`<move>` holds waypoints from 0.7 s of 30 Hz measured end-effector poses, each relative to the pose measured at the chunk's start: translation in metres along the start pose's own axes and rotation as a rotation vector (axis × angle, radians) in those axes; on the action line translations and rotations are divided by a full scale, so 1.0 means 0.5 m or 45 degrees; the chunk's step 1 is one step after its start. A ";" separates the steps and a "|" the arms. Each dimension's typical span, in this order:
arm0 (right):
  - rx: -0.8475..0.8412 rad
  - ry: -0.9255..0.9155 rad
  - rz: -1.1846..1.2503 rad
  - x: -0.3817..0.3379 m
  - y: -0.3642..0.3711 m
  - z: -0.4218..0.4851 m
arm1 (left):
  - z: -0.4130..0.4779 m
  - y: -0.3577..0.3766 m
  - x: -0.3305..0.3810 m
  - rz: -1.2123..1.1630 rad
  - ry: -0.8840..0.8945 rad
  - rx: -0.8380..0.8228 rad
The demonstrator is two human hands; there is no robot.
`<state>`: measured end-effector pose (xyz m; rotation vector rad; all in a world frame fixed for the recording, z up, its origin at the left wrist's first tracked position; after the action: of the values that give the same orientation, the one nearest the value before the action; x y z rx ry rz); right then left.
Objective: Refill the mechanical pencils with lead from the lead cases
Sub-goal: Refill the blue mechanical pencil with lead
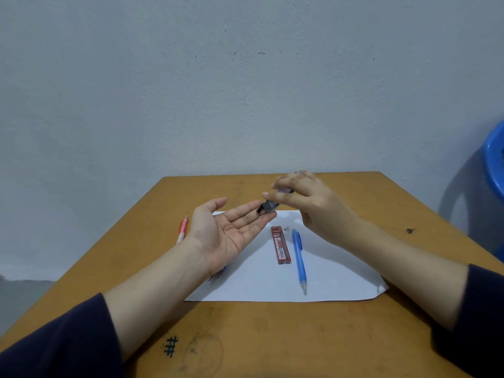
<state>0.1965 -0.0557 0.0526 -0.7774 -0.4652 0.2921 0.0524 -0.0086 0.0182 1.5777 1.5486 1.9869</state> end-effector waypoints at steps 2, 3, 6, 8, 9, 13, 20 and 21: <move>-0.015 -0.008 -0.002 -0.002 0.000 0.001 | 0.000 0.000 0.000 -0.008 -0.002 -0.004; -0.012 0.000 0.002 -0.002 0.000 0.002 | -0.001 0.000 0.000 -0.012 0.001 -0.004; 0.006 0.014 -0.002 -0.006 -0.001 0.000 | -0.001 0.002 0.001 -0.026 0.005 -0.014; 0.007 0.015 0.004 -0.005 -0.001 0.000 | -0.002 0.003 0.001 -0.027 0.006 -0.015; 0.001 0.026 0.016 -0.003 -0.001 0.000 | -0.002 0.004 0.001 -0.023 0.009 -0.014; 0.004 0.067 0.045 0.000 -0.002 -0.001 | -0.006 0.007 0.001 0.016 0.015 -0.014; 0.071 0.118 0.046 0.002 -0.010 -0.001 | -0.005 0.012 0.005 0.177 0.074 0.003; 0.080 0.125 0.041 0.002 -0.012 -0.001 | -0.003 0.009 0.005 0.238 0.079 0.023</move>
<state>0.1983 -0.0595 0.0570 -0.7347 -0.3502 0.2957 0.0520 -0.0100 0.0232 1.7423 1.4944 2.1419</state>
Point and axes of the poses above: each hand's wrist, its own z-axis towards the middle knuckle, its own y-axis out of the palm, x = y × z, the point moved 6 cm from there along z, towards the middle knuckle, and after that the axes turned 10 degrees about -x, right-handed, at the moved point
